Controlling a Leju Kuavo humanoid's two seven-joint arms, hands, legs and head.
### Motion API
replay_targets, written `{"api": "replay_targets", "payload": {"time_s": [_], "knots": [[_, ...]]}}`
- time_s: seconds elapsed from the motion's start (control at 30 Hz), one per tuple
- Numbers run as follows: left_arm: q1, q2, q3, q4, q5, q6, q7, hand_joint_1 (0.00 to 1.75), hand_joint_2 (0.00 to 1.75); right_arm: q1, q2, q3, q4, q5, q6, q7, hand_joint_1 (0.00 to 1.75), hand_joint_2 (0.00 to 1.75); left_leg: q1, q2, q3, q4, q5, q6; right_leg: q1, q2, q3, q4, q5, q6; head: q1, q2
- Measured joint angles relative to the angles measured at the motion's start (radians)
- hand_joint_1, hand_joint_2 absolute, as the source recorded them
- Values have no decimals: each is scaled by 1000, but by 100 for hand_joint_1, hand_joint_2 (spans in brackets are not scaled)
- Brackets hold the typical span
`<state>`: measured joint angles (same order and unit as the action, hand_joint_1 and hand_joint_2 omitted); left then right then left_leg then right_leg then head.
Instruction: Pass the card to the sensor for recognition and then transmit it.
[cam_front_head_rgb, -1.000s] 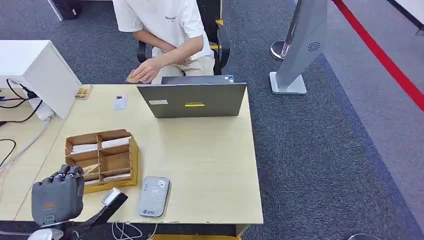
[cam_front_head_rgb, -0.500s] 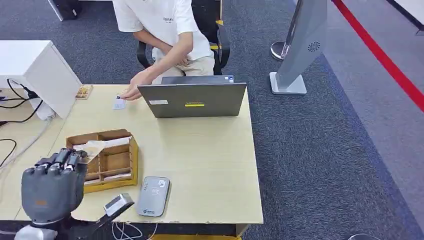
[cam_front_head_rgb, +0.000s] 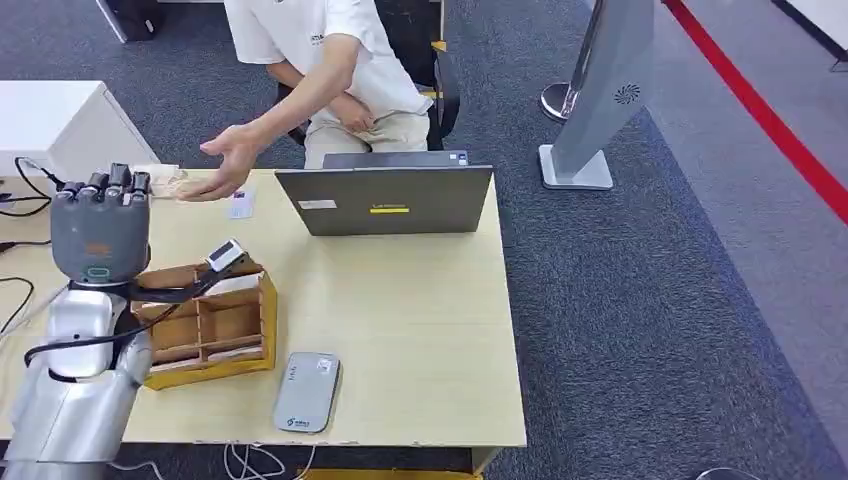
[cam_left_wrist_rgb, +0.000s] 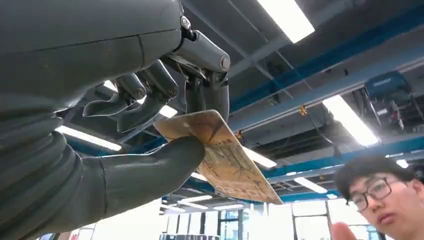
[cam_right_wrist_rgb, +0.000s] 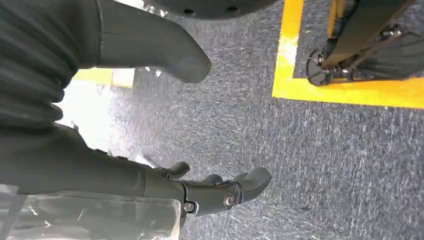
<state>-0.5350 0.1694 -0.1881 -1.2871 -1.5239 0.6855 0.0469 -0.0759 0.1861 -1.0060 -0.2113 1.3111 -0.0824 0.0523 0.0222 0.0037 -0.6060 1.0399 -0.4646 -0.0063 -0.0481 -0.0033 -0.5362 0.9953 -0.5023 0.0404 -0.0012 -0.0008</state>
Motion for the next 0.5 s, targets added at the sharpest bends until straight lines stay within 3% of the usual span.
{"api": "replay_targets", "payload": {"time_s": [0.13,0.23,0.5], "knots": [[-88,6,0,145,-7,3,34,175,175,-2,4,19,6,10,2,-2,0,175,0,0,0,0,0,0,0,1,-1,0,0,0,0,0],[-155,32,-31,247,-8,4,131,175,175,-3,5,28,8,21,10,-4,0,175,0,2,0,0,0,0,0,2,-2,0,0,0,-1,0],[-222,65,-84,371,-8,6,171,175,175,-4,5,43,12,22,14,-10,0,175,0,2,-1,0,0,0,0,2,-2,0,0,0,-1,0]]}}
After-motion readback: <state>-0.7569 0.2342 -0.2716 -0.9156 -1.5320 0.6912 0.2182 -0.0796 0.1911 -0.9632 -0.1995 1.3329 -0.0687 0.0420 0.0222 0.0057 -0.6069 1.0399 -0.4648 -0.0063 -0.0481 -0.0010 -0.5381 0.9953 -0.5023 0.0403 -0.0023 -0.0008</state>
